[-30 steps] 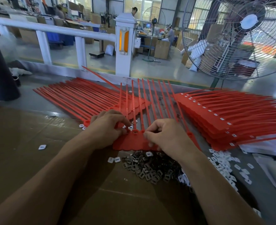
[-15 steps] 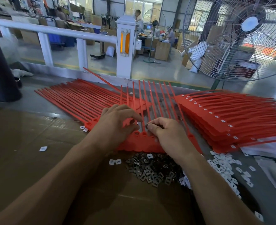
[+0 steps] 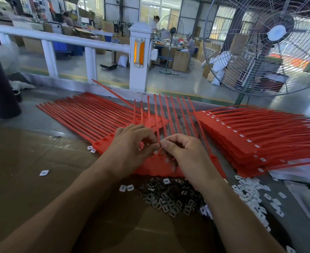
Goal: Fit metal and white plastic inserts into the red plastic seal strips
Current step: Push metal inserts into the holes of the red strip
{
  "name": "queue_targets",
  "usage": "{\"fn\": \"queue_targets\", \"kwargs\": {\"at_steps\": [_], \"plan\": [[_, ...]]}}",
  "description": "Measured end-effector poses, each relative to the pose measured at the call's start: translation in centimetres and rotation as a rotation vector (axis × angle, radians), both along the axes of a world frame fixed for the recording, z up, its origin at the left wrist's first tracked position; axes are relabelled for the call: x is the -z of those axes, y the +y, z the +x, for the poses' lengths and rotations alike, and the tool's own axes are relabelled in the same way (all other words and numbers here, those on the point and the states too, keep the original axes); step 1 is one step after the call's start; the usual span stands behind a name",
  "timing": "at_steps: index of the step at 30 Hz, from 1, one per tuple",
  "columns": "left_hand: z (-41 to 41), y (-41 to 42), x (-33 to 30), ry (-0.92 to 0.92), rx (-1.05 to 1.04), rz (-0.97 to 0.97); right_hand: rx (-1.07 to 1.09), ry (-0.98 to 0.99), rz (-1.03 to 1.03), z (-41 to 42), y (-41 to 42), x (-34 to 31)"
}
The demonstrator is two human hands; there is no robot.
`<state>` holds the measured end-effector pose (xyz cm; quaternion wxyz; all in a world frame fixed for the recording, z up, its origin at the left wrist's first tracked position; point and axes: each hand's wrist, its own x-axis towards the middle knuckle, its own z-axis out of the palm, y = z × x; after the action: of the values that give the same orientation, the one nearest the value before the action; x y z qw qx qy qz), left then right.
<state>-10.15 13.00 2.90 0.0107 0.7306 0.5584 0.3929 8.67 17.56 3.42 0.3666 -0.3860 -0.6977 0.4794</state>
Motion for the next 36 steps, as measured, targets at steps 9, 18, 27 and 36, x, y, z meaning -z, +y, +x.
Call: {"fn": "queue_targets", "kwargs": {"at_steps": [9,18,27,36], "plan": [[0.3,0.3,0.5,-0.081,0.028,-0.072,-0.029,-0.193,0.082,0.3,0.7,0.1],[0.7,0.2,0.3,-0.151,-0.004,-0.11,0.029,-0.26,0.076,0.0,0.6,0.2],[-1.1,0.2,0.7,0.149,-0.234,-0.333,0.163,-0.576,0.226,-1.2,1.5,0.5],[-0.8,0.4,0.8,0.131,-0.232,-0.373,0.172,-0.69,0.306,-1.8,1.6,0.9]]}}
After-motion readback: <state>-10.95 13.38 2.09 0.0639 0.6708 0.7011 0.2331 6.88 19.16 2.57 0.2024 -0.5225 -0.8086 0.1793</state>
